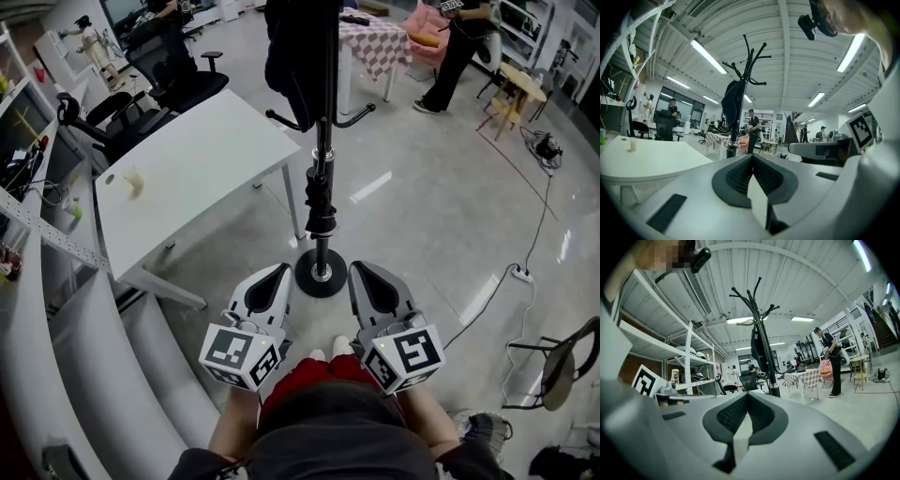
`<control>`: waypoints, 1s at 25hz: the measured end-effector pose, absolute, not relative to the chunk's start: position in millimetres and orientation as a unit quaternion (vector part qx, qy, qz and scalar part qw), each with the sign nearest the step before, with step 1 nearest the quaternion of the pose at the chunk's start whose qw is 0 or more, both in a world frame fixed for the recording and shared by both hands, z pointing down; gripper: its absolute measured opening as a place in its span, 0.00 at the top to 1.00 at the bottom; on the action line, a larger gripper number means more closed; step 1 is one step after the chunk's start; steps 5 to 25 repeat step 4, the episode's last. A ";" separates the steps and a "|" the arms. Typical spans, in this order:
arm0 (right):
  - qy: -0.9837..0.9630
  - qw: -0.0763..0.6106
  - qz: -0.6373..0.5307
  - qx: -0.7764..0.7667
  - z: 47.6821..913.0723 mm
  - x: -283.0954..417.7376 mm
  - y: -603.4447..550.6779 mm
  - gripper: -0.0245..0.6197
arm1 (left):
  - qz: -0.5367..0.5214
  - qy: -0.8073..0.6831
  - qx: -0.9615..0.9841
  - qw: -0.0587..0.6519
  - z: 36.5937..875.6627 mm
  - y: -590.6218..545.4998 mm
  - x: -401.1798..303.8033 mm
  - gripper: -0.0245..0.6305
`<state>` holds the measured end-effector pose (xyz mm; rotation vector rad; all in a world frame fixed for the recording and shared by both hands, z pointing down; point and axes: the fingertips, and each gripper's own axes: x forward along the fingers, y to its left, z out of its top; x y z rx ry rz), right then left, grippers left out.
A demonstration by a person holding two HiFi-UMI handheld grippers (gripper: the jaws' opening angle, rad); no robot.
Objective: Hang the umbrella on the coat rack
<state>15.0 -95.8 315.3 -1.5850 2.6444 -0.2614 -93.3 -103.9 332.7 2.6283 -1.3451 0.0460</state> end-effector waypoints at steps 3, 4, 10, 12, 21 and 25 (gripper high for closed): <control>0.855 0.024 -0.082 -0.512 313.6 15.3 -91.8 0.93 | 0.017 -0.455 0.885 0.095 333.4 -100.9 -94.0 0.94; 0.855 0.024 -0.082 -0.512 313.0 15.5 -90.6 0.93 | 0.018 -0.455 0.885 0.095 333.6 -100.0 -94.3 0.94; 0.855 0.024 -0.082 -0.512 313.0 15.5 -90.6 0.93 | 0.018 -0.455 0.885 0.095 333.6 -100.0 -94.3 0.94; 0.855 0.024 -0.082 -0.512 313.0 15.5 -90.6 0.93 | 0.018 -0.455 0.885 0.095 333.6 -100.0 -94.3 0.94; 0.855 0.024 -0.082 -0.512 313.0 15.5 -90.6 0.93 | 0.018 -0.455 0.885 0.095 333.6 -100.0 -94.3 0.94; 0.855 0.024 -0.082 -0.512 313.0 15.5 -90.6 0.93 | 0.018 -0.455 0.885 0.095 333.6 -100.0 -94.3 0.94</control>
